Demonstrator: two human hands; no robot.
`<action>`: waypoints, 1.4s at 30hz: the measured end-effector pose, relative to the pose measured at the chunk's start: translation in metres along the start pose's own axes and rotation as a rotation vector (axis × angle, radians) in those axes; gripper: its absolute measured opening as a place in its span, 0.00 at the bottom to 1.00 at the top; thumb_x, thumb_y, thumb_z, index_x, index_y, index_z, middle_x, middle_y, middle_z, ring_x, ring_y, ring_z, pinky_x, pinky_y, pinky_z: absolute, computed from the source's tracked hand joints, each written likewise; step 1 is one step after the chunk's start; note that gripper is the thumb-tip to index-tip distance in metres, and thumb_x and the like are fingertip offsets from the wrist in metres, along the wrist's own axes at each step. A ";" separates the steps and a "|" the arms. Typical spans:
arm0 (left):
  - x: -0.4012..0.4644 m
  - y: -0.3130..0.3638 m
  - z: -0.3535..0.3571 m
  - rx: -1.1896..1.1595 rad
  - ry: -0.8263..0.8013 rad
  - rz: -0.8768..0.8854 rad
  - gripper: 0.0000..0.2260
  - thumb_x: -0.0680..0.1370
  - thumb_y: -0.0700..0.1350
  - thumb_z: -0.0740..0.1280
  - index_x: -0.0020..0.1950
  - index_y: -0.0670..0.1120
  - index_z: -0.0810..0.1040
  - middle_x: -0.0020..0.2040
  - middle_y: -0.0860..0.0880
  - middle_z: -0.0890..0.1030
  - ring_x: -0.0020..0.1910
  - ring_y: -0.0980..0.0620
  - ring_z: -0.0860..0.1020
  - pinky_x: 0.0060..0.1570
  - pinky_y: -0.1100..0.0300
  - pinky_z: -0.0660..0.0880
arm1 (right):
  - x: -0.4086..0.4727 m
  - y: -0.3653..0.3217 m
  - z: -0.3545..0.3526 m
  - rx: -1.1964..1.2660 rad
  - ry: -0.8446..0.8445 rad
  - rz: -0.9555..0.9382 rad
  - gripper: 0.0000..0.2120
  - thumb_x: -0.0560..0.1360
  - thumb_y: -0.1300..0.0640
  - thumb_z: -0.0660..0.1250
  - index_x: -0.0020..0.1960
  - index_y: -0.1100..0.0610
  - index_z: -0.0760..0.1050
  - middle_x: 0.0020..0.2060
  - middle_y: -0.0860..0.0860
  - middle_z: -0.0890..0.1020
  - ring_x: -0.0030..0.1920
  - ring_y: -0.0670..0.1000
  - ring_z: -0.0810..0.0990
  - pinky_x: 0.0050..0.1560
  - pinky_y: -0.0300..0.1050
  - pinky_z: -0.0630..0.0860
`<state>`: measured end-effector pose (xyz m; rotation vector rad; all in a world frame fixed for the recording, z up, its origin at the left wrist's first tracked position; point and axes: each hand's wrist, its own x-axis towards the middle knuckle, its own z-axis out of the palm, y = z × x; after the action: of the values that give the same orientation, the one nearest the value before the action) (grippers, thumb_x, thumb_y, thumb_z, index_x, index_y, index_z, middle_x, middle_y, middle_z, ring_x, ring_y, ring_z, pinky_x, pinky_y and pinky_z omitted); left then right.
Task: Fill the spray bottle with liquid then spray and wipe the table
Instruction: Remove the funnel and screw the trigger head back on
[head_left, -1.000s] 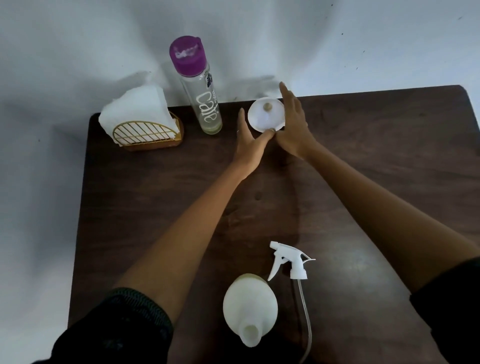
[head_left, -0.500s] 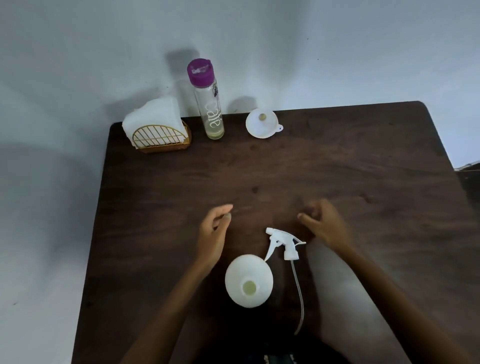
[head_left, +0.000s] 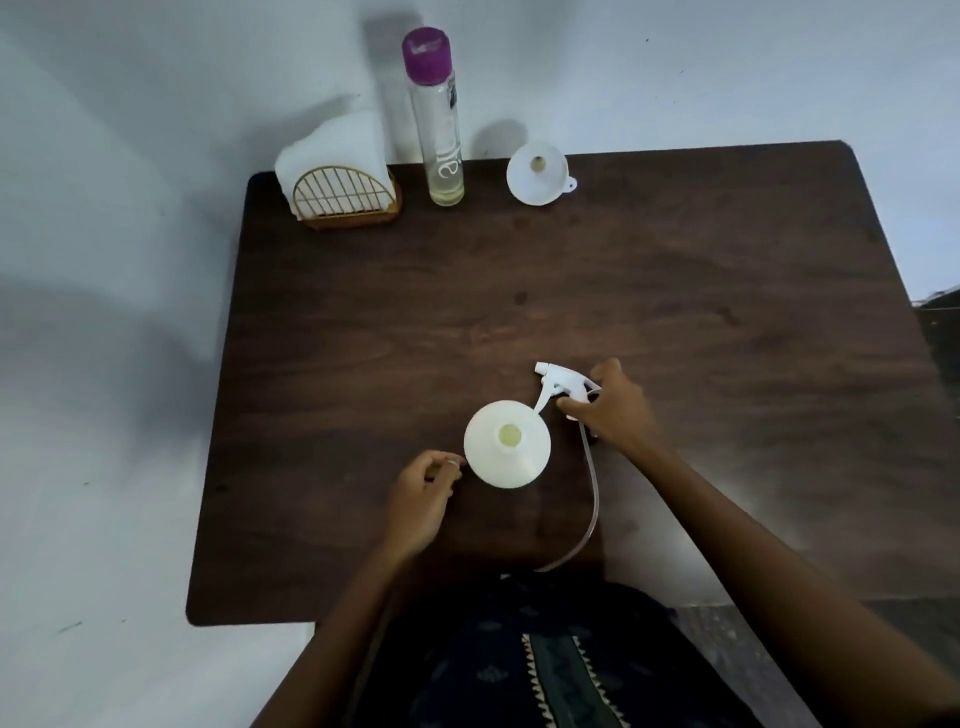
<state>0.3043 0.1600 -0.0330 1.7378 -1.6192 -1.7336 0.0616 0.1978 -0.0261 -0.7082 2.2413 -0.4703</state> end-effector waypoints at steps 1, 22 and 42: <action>-0.001 -0.003 -0.001 0.020 -0.041 -0.016 0.08 0.80 0.41 0.62 0.45 0.48 0.79 0.45 0.48 0.82 0.47 0.47 0.80 0.49 0.52 0.76 | 0.001 0.000 0.000 0.027 0.006 0.009 0.22 0.67 0.50 0.74 0.53 0.57 0.68 0.46 0.52 0.79 0.44 0.57 0.81 0.46 0.57 0.80; -0.040 0.033 0.019 0.537 -0.695 0.041 0.11 0.75 0.53 0.69 0.40 0.48 0.85 0.35 0.56 0.85 0.33 0.55 0.80 0.50 0.49 0.80 | -0.015 0.000 -0.057 0.407 0.019 0.064 0.18 0.70 0.53 0.74 0.54 0.58 0.71 0.50 0.59 0.82 0.33 0.50 0.82 0.32 0.42 0.80; -0.043 0.089 0.018 0.543 0.109 0.984 0.09 0.74 0.55 0.64 0.49 0.62 0.83 0.45 0.61 0.81 0.51 0.59 0.69 0.52 0.57 0.61 | -0.082 -0.098 -0.159 1.141 0.120 -0.315 0.11 0.74 0.56 0.70 0.52 0.59 0.73 0.40 0.53 0.81 0.32 0.47 0.81 0.33 0.37 0.77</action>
<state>0.2555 0.1684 0.0543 0.8162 -2.4223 -0.7613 0.0262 0.1903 0.1746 -0.3879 1.5447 -1.7657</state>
